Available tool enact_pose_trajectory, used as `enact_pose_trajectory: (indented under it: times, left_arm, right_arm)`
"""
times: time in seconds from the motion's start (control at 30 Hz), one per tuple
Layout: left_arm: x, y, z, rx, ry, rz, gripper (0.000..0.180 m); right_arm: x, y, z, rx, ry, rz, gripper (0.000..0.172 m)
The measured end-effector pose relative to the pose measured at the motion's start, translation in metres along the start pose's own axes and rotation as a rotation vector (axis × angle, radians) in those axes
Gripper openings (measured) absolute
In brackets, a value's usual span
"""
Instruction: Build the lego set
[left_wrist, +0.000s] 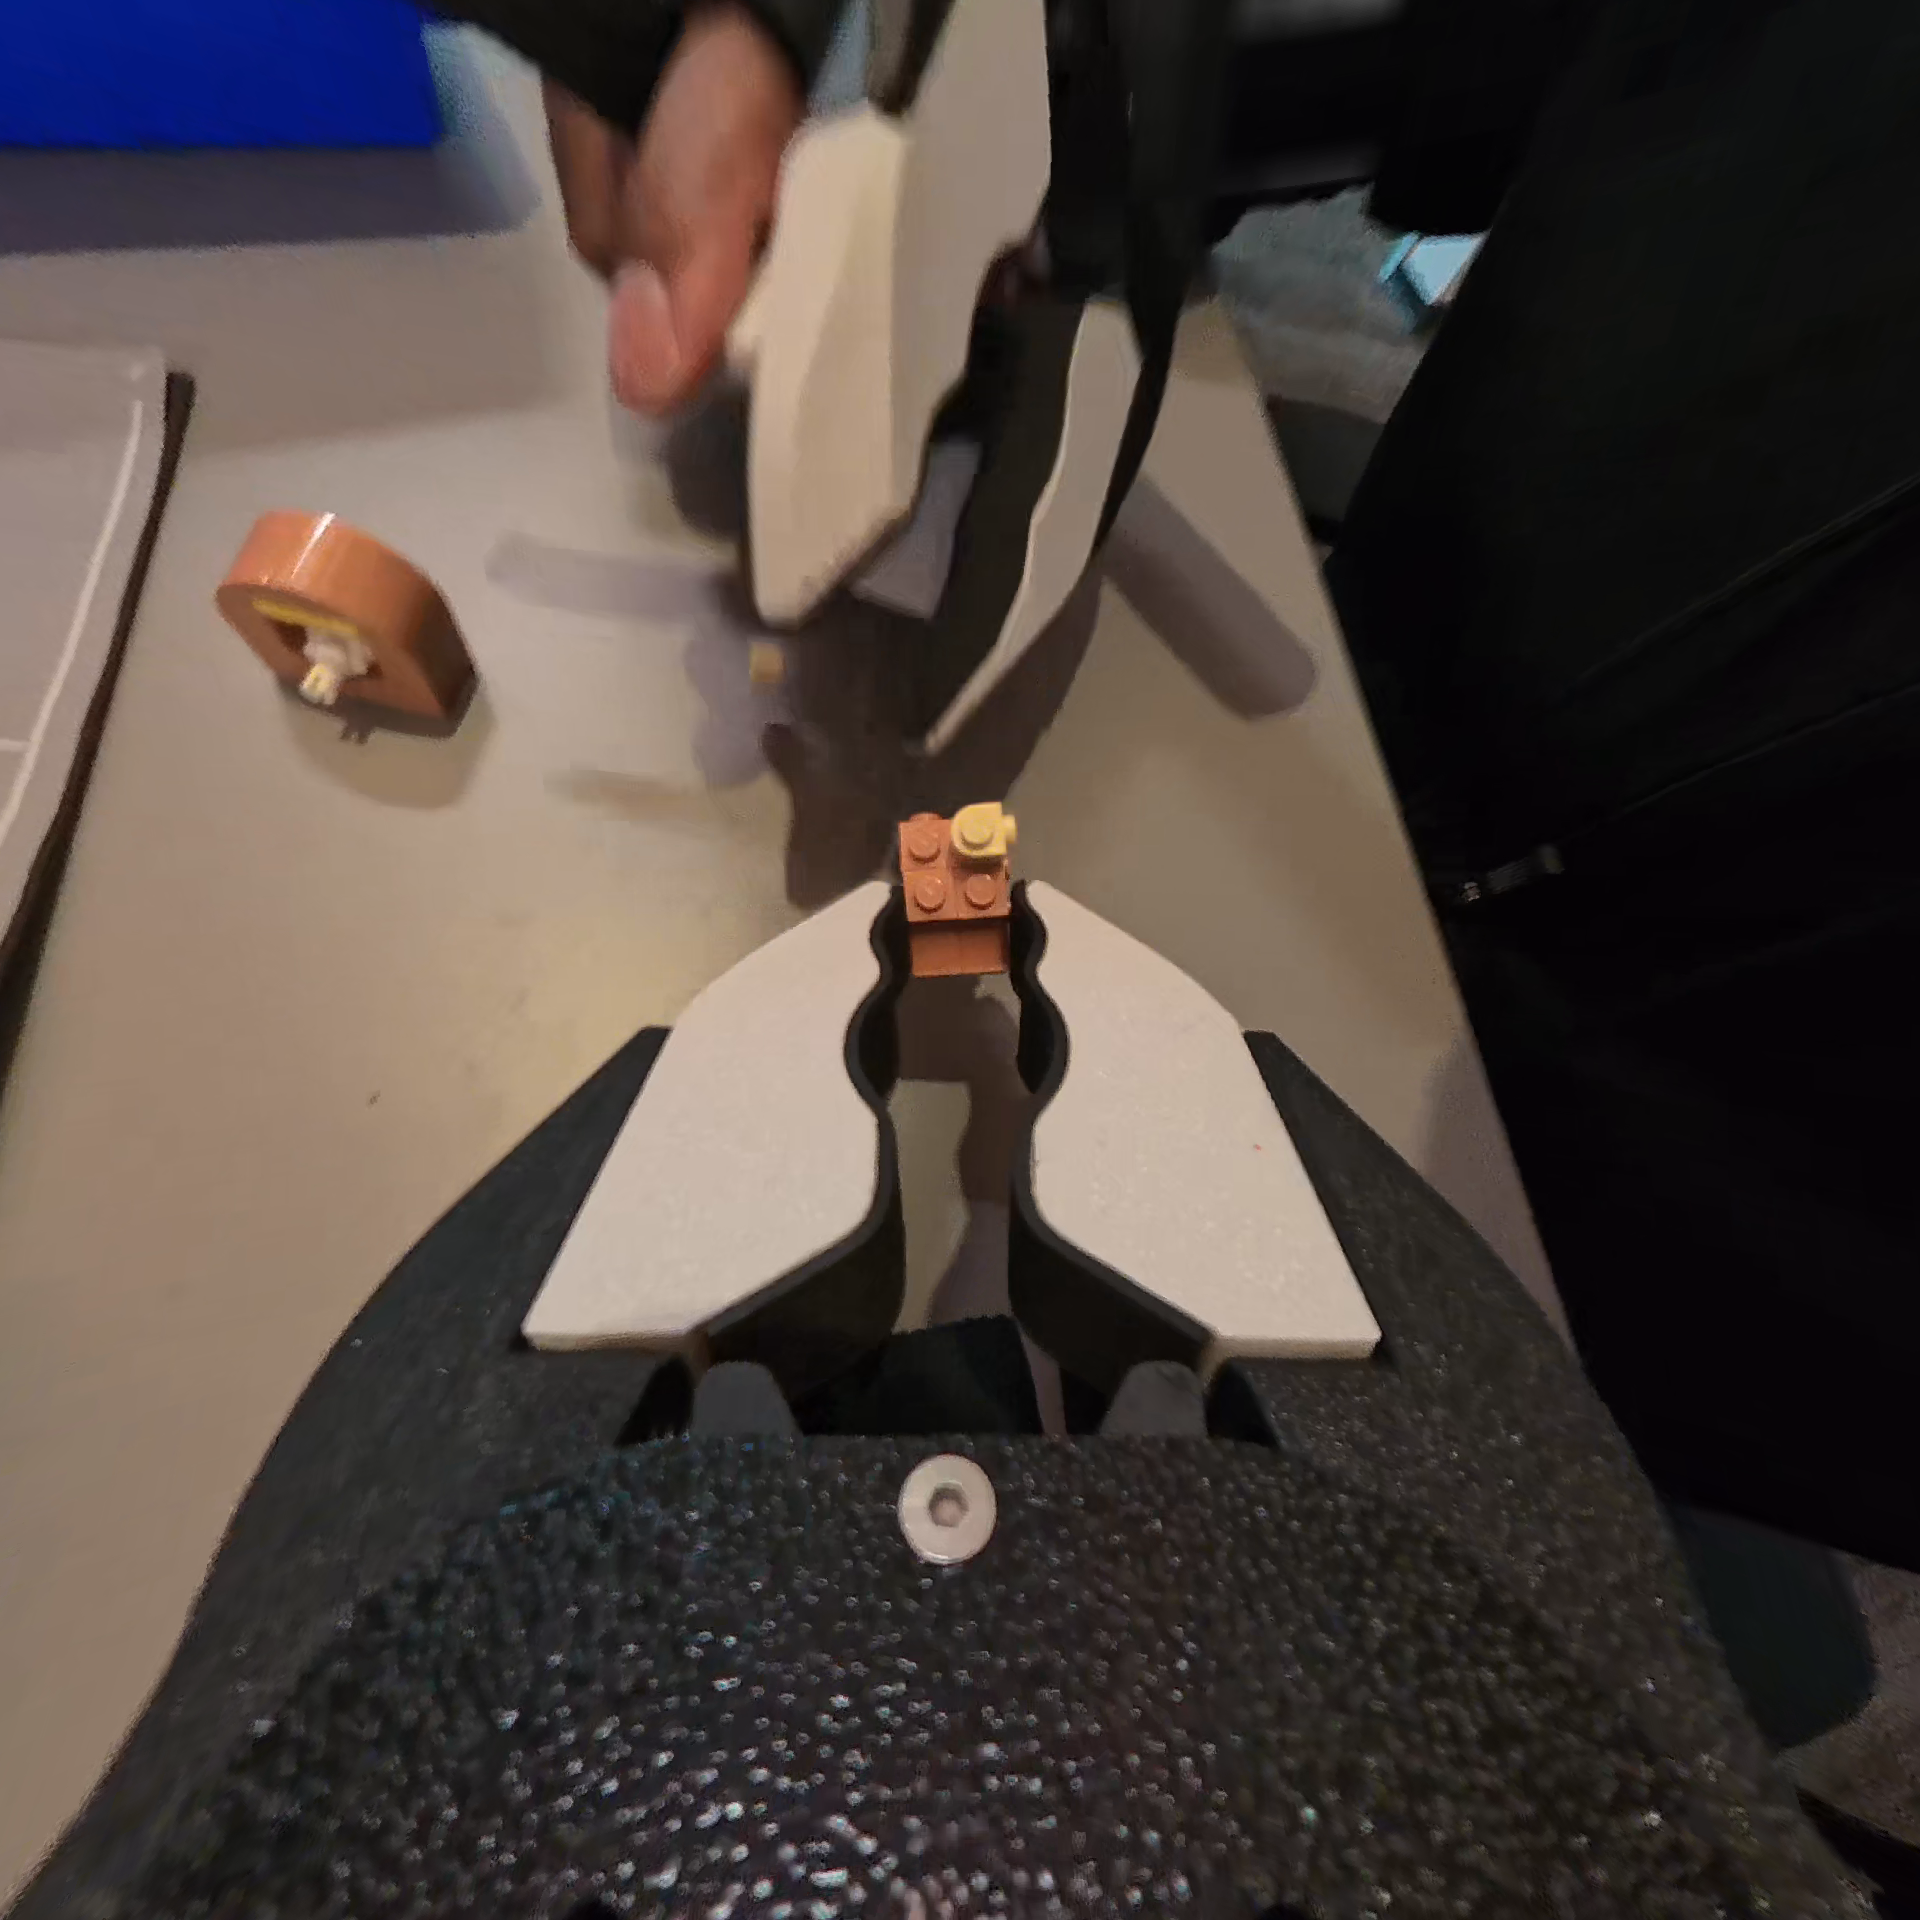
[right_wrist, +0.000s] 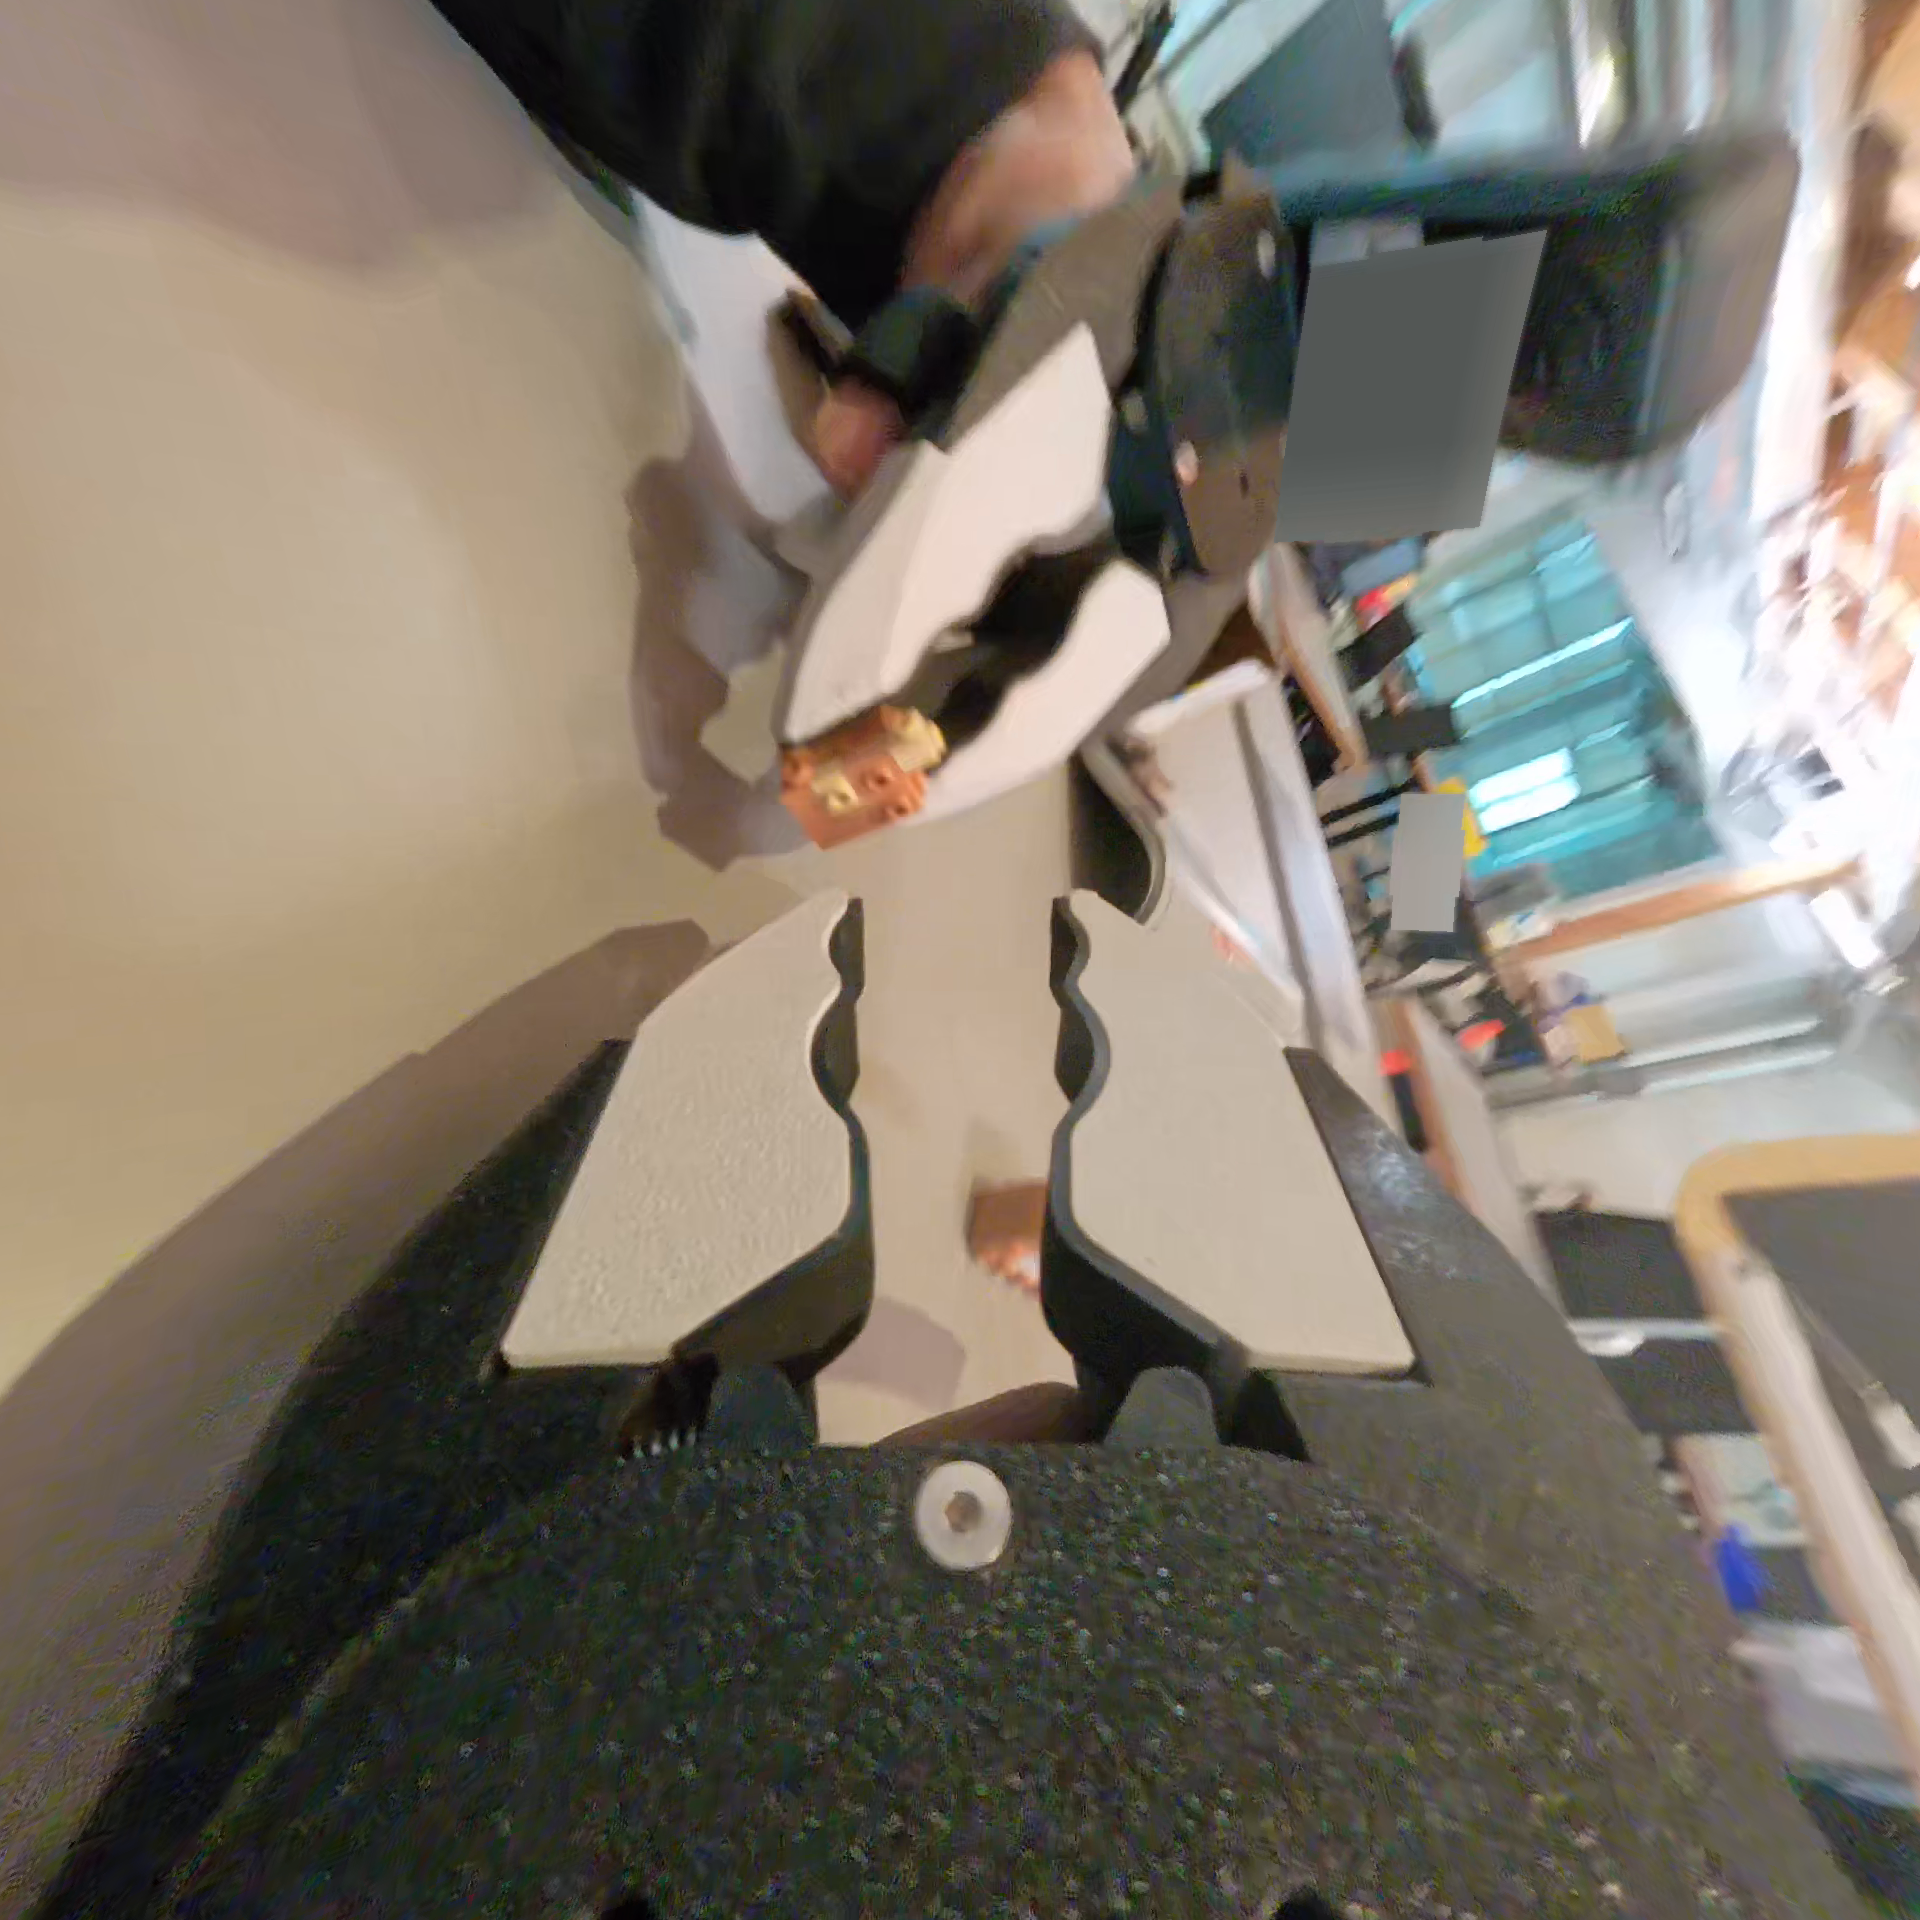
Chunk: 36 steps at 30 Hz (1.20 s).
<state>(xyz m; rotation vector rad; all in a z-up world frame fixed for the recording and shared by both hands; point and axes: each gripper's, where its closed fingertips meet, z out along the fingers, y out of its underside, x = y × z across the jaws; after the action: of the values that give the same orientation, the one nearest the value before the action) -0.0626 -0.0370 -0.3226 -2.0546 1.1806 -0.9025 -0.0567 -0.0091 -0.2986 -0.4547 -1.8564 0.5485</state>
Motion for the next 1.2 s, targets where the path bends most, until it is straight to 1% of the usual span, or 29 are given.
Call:
enact_pose_trajectory:
  times: [0.1,0.13,0.17,0.23,0.27,0.33,0.4,0.5,0.67,0.73,0.8,0.83,1.0,1.2]
  left_arm:
    - [-0.012,0.014,0.005,-0.091,-0.079,0.011,0.017]
    - [-0.012,0.016,0.007,-0.107,-0.086,0.016,0.017]
    - [-0.013,0.018,0.009,-0.123,-0.093,0.021,0.017]
    - [-0.016,0.023,0.013,-0.158,-0.116,0.034,0.017]
    - [-0.016,0.024,0.014,-0.167,-0.120,0.040,0.017]
    - [-0.017,0.023,0.015,-0.160,-0.132,0.049,0.017]
    - [-0.019,0.024,0.015,-0.165,-0.151,0.061,0.017]
    - [-0.022,0.025,0.014,-0.167,-0.168,0.071,0.017]
    - [-0.023,0.024,0.014,-0.151,-0.169,0.066,0.023]
    - [-0.023,0.024,0.014,-0.151,-0.169,0.065,0.024]
    - [-0.024,0.024,0.013,-0.155,-0.179,0.066,0.026]
    - [-0.025,0.024,0.012,-0.157,-0.189,0.068,0.027]
    - [-0.028,0.018,0.007,-0.127,-0.221,0.064,0.027]
    - [-0.028,0.014,0.002,-0.111,-0.235,0.053,0.027]
  right_arm:
    - [0.008,0.025,-0.017,-0.072,-0.050,0.192,0.030]
    - [0.005,0.032,-0.024,-0.097,-0.097,0.264,0.030]
    - [0.005,0.039,-0.028,-0.118,-0.104,0.316,0.030]
    - [0.001,0.052,-0.036,-0.163,-0.111,0.355,0.029]
    - [0.000,0.061,-0.038,-0.208,-0.110,0.358,0.029]
    - [0.005,0.080,-0.043,-0.311,-0.078,0.370,0.028]
    - [0.016,0.094,-0.051,-0.376,-0.020,0.419,0.029]
    - [0.026,0.099,-0.064,-0.404,0.031,0.549,0.029]
    - [0.027,0.124,-0.085,-0.573,0.182,0.635,0.025]
    - [0.023,0.132,-0.087,-0.635,0.217,0.661,0.023]
    - [0.015,0.139,-0.084,-0.696,0.206,0.679,0.022]
    - [0.016,0.143,-0.082,-0.718,0.227,0.686,0.017]
    - [0.021,0.150,-0.075,-0.778,0.303,0.815,0.015]
    - [0.021,0.152,-0.070,-0.839,0.345,0.891,0.012]
